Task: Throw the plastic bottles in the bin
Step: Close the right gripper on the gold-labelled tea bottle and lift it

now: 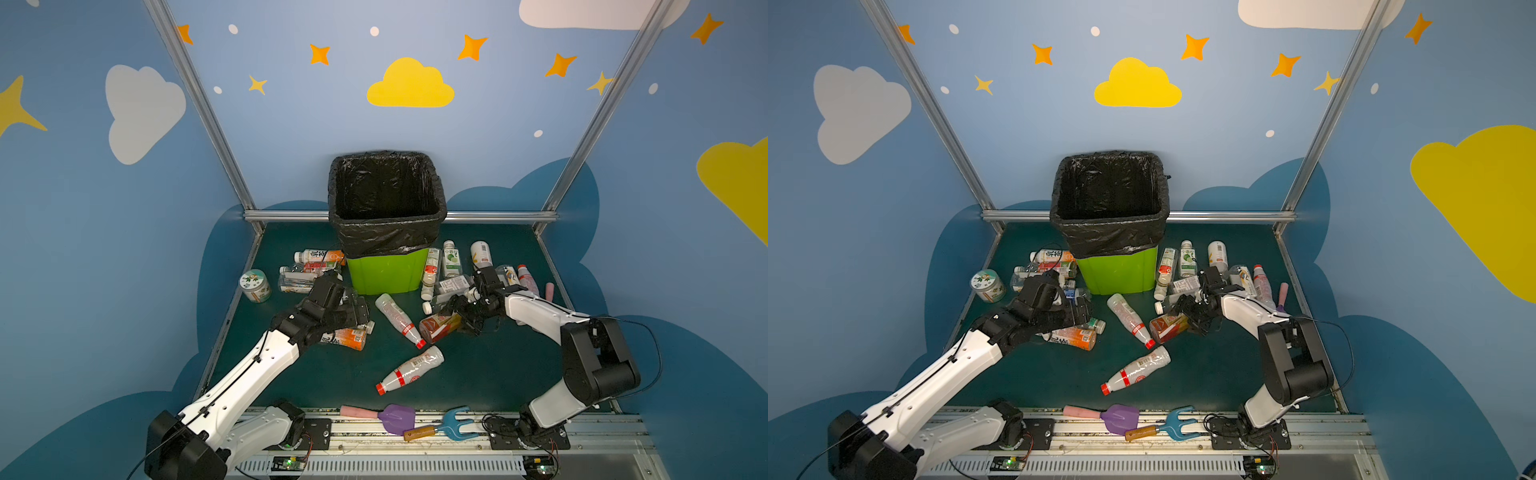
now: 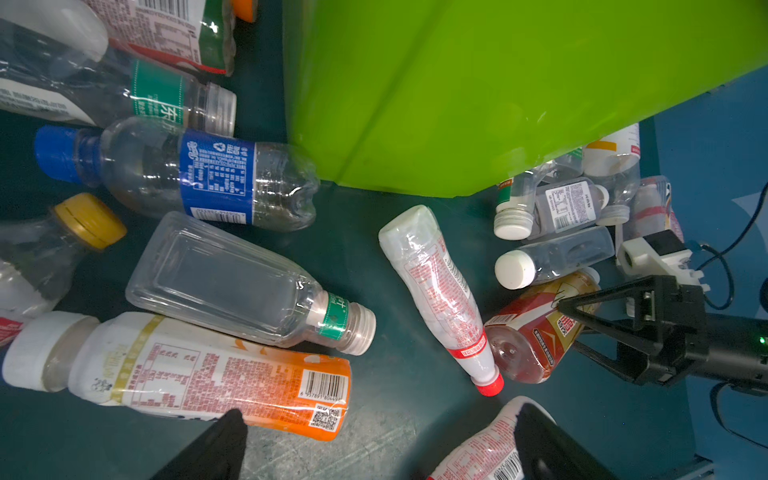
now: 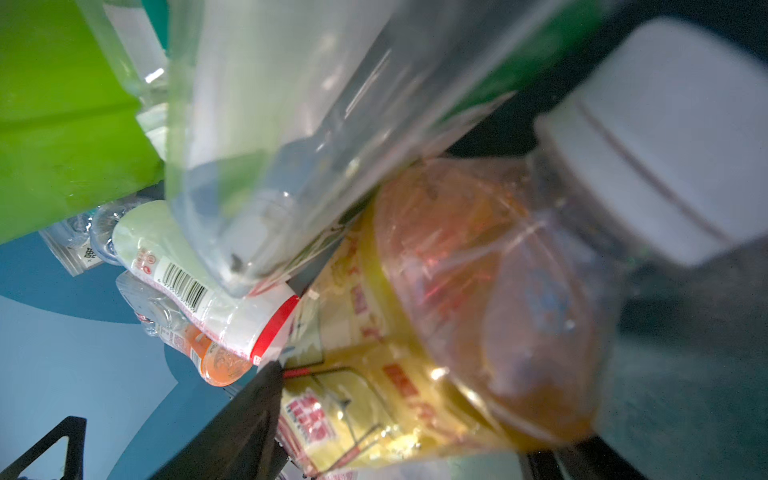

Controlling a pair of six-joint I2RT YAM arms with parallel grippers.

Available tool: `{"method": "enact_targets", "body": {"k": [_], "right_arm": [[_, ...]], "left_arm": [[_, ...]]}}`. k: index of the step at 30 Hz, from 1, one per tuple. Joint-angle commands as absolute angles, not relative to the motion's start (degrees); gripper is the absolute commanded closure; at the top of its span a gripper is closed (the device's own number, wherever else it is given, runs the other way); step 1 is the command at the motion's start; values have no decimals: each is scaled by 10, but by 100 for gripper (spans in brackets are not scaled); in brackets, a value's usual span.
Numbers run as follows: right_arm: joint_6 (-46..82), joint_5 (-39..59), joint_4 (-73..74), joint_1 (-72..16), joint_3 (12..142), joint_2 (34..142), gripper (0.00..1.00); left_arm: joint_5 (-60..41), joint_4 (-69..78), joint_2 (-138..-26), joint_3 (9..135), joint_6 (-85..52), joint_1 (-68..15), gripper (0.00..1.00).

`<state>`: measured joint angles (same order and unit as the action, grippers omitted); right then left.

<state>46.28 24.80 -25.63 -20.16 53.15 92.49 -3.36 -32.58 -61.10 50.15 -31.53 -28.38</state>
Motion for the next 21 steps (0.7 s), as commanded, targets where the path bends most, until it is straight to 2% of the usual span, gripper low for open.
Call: {"method": "enact_targets", "body": {"k": [1,5,6,8,11,14,18,21], "right_arm": [[458,234,-278,-207,540,955,17],[460,232,-280,-206,541,967,18],[459,233,-279,-206,539,968,20],[465,236,-272,-205,532,965,33],[480,236,-253,-201,513,952,47],[493,241,-235,-193,500,950,45],[492,240,-233,-190,502,957,30],[484,232,-241,-192,510,963,27]], "left_arm": [[-39,-335,-605,497,-301,-278,0],[-42,-332,-609,495,-299,-274,0],[-41,-332,-610,494,-300,-274,0],[-41,-333,-612,493,-300,-272,0],[-41,-331,-614,490,-299,-270,0],[-45,-328,-622,491,-298,-268,0],[-49,-329,-628,495,-297,-267,0],[-49,-330,-628,494,-296,-267,0]]}}
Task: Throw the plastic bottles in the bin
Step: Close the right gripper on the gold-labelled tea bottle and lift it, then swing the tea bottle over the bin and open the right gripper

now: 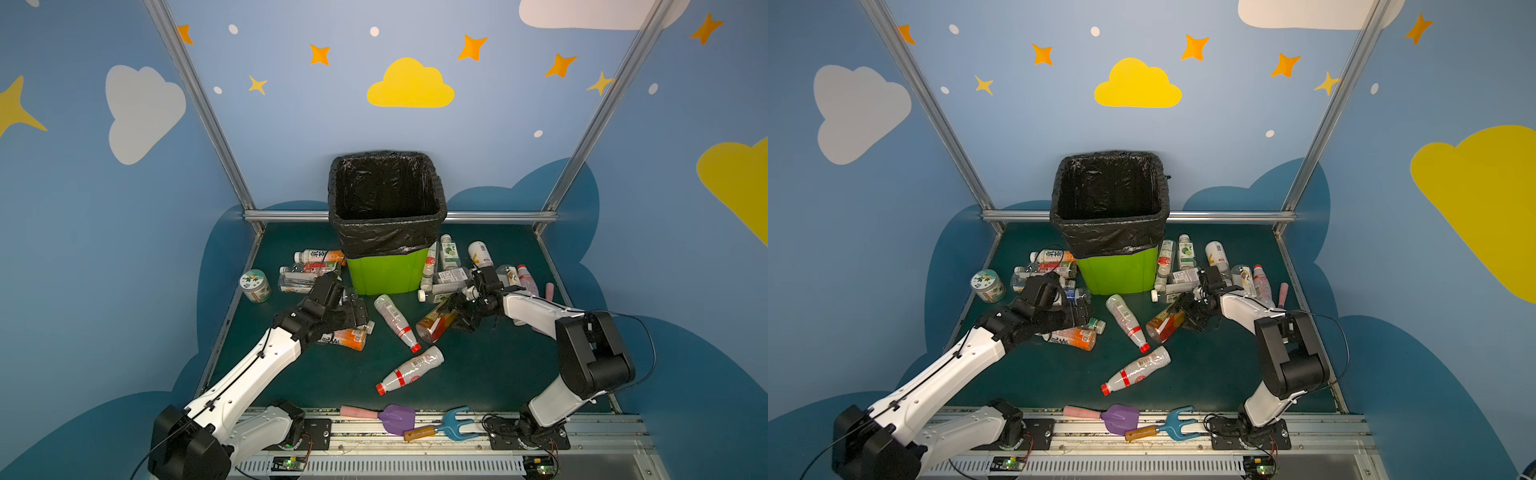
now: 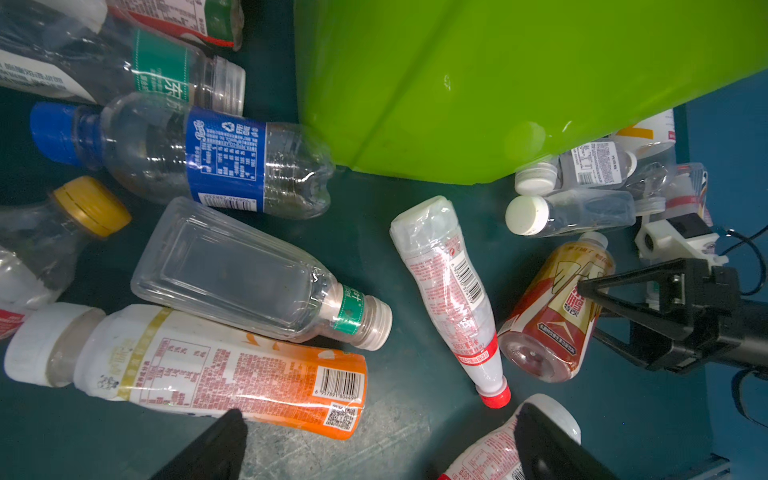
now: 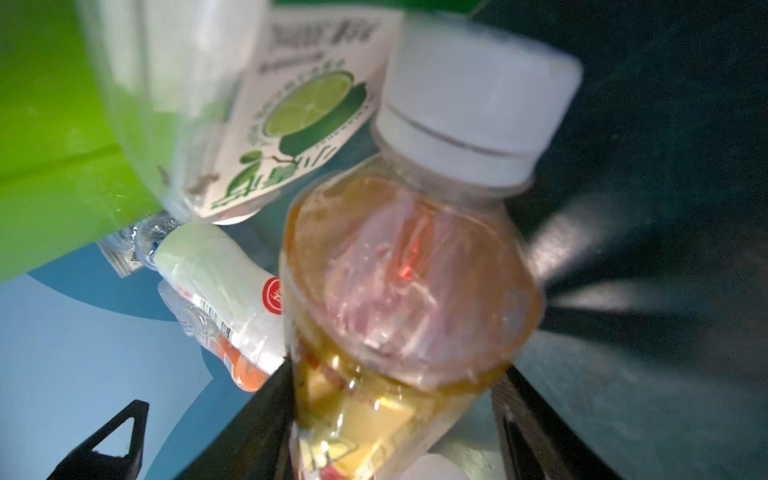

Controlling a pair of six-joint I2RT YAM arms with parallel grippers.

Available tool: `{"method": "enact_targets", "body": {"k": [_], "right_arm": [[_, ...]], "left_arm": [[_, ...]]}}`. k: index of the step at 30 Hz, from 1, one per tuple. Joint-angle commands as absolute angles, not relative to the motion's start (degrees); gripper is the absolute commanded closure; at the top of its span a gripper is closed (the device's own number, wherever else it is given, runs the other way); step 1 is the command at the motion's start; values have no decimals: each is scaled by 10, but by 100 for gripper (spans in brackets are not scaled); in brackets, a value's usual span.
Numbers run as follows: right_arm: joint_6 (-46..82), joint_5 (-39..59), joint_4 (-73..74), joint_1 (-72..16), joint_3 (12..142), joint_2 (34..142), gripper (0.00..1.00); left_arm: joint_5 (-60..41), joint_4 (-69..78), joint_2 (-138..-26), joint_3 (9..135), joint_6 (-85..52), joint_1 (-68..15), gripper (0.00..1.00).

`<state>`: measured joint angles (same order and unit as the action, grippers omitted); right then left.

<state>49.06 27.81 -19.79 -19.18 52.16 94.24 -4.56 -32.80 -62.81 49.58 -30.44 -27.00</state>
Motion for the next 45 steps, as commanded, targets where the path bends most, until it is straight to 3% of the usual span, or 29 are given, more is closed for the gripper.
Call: {"method": "enact_targets", "body": {"k": [1,14,22,34,41,45], "right_arm": [[481,229,-244,-193,513,966,27],[496,198,-214,-208,525,997,25],[520,166,-177,-209,490,950,46],[547,107,-238,-192,441,699,46],[521,-33,-269,-175,436,441,46],[446,-98,-225,-168,508,369,46]], "left_arm": [[-50,-331,-628,494,-296,-267,0],[-48,-344,-618,494,-288,-263,0],[-47,-352,-619,498,-286,-262,0],[-33,-366,-623,510,-283,-260,0],[-13,-370,-619,519,-280,-260,0],[-5,-376,-619,534,-272,-258,0]]}}
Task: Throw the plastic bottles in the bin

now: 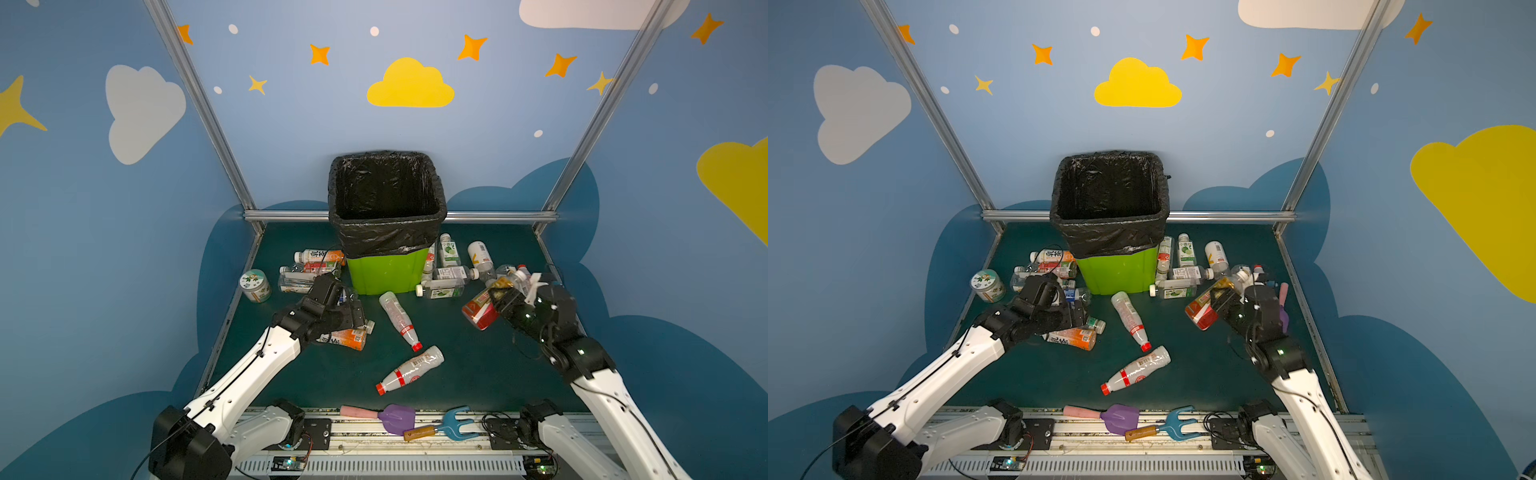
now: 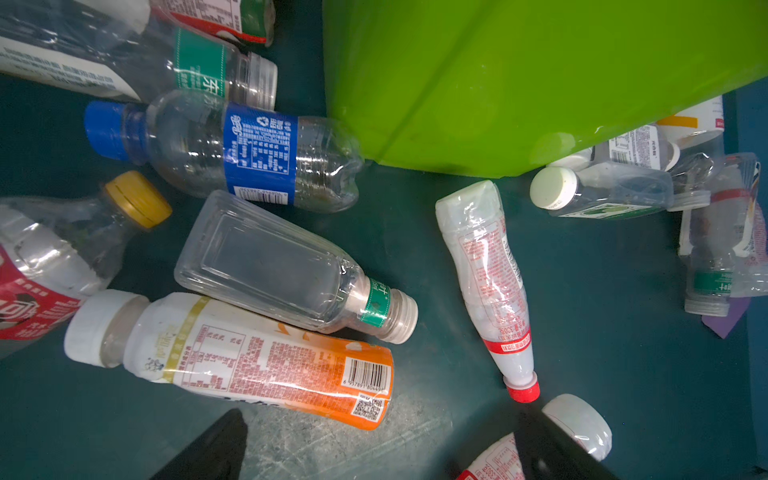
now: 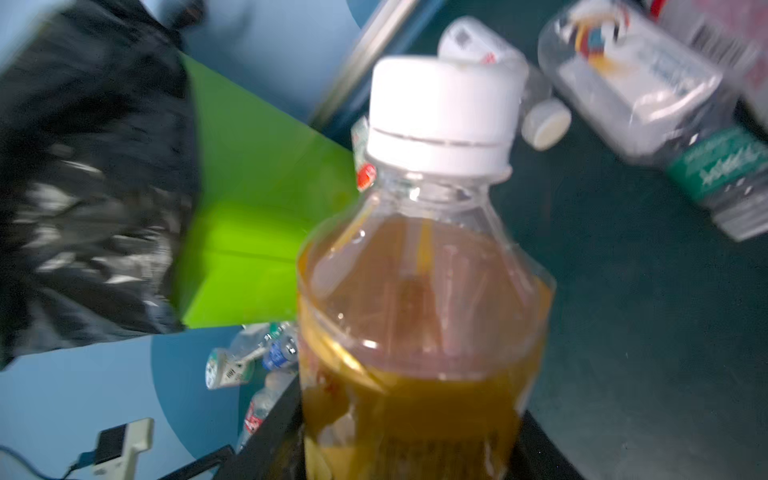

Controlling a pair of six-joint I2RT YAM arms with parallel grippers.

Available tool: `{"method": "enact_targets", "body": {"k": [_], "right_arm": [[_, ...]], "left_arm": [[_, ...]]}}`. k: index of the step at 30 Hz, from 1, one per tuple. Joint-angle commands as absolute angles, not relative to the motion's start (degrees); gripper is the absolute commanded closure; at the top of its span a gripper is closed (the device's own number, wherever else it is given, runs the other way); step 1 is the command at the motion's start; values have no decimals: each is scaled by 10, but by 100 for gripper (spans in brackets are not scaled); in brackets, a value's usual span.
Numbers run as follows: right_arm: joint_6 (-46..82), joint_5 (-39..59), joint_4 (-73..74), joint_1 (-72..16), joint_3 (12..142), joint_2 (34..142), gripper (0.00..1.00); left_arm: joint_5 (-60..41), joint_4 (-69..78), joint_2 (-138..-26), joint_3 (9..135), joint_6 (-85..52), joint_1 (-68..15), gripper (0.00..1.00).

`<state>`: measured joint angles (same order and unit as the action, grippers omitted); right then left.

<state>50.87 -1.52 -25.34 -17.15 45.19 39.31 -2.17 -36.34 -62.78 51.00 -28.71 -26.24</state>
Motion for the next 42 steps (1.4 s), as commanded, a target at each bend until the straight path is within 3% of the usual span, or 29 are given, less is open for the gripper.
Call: {"method": "enact_targets", "body": {"k": [1,4,9,11,15,18,21,25,27,33,39,42], "right_arm": [[416,-102,-206,-168,550,378,46],[363,-65,-153,-170,668,455,45],[332,72,-126,-212,968,720,42],[310,112,-181,-250,1138,849,37],[266,148,-434,-291,1617,1142,12],[278,130,-527,-267,1776,1212,6],[271,143,-498,-235,1662,1127,6],[308,136,-233,-185,1218,878,6],[341,142,-194,-139,1097,802,6],[331,186,-311,-25,928,685,9],[284,205,-431,-4,738,618,16],[286,200,-467,-3,629,578,24]], "left_arm": [[-4,-378,-620,539,-269,-259,0],[-2,-384,-627,555,-260,-258,0],[-9,-386,-633,572,-262,-258,0],[-13,-388,-631,574,-265,-258,0],[-16,-402,-622,571,-273,-258,0],[-25,-421,-610,574,-277,-258,0],[-36,-434,-595,572,-276,-265,0],[-30,-447,-580,563,-263,-296,1],[-19,-453,-584,563,-260,-315,1],[-12,-467,-625,573,-253,-353,2],[-28,-478,-667,586,-225,-393,4],[-51,-478,-684,589,-203,-416,12]]}}
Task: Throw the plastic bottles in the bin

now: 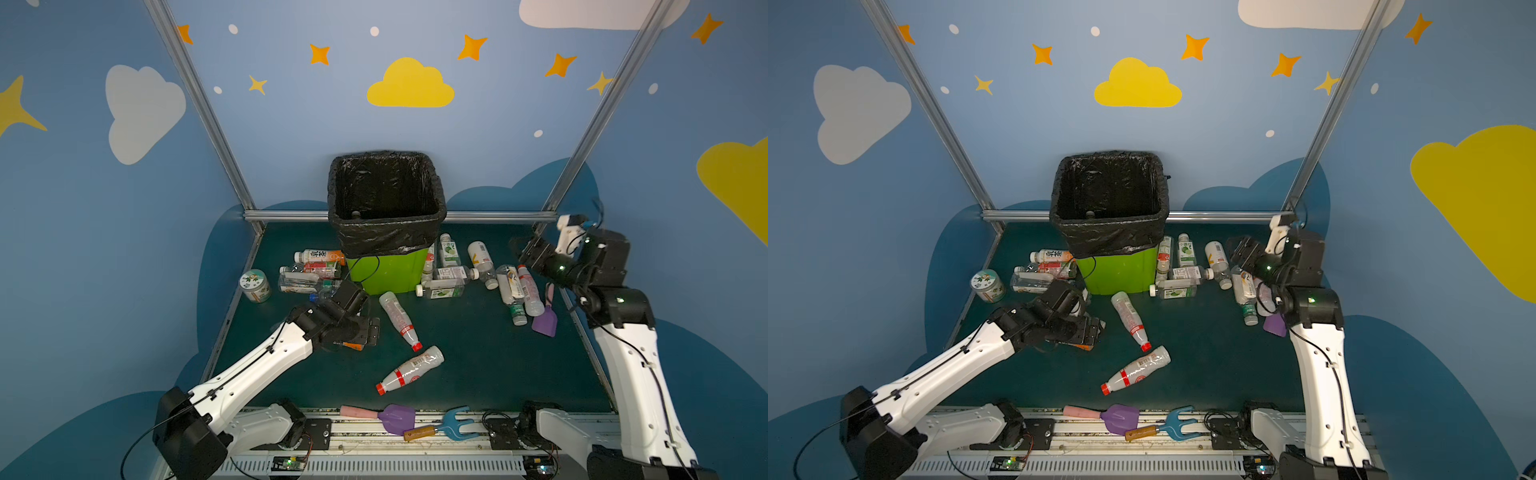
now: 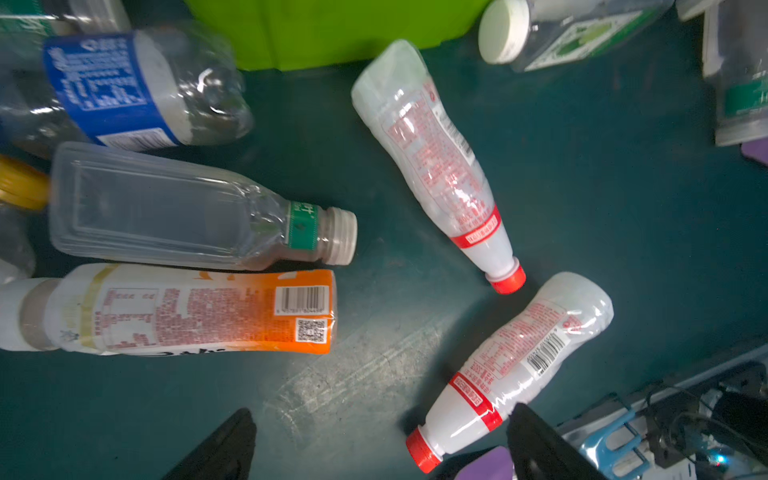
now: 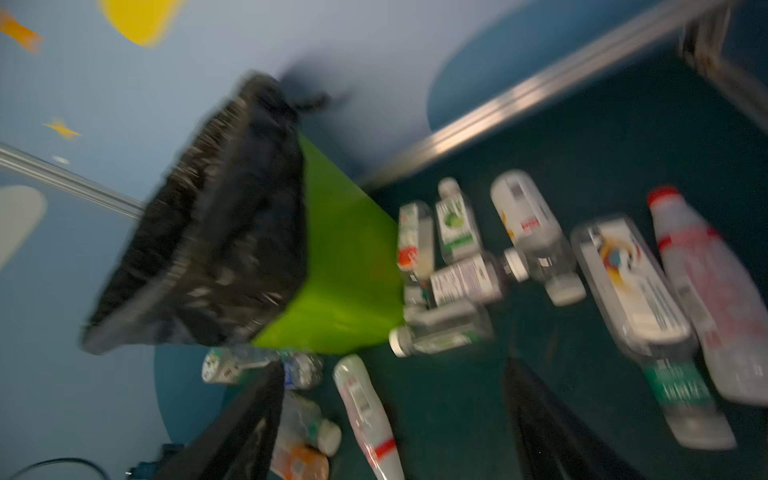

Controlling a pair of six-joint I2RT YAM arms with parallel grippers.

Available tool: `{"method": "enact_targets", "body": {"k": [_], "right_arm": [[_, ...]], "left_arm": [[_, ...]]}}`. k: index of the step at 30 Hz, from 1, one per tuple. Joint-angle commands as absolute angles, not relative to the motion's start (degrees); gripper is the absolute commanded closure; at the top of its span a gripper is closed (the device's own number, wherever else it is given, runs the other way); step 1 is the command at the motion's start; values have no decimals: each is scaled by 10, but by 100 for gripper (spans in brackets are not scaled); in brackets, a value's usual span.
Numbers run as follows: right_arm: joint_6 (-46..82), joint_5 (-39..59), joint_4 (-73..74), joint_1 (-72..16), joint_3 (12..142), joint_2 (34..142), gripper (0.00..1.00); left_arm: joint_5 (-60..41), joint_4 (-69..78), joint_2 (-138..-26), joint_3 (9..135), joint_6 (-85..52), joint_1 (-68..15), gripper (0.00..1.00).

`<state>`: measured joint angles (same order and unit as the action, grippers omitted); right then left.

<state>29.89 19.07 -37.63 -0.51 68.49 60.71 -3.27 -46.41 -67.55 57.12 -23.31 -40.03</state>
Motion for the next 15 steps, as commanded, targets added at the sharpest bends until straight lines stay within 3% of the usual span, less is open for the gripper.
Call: {"method": "enact_targets", "body": {"k": [1,6,15], "right_arm": [[287,192,-481,-2,600,565,24],[289,163,-519,-2,528,526,23],[300,217,-484,-2,488,535,24]], "left_arm": [[-59,-479,-692,590,-195,-424,16],[-96,-482,-723,587,-162,-454,20],[-128,-432,-770,584,-166,-520,20]]}}
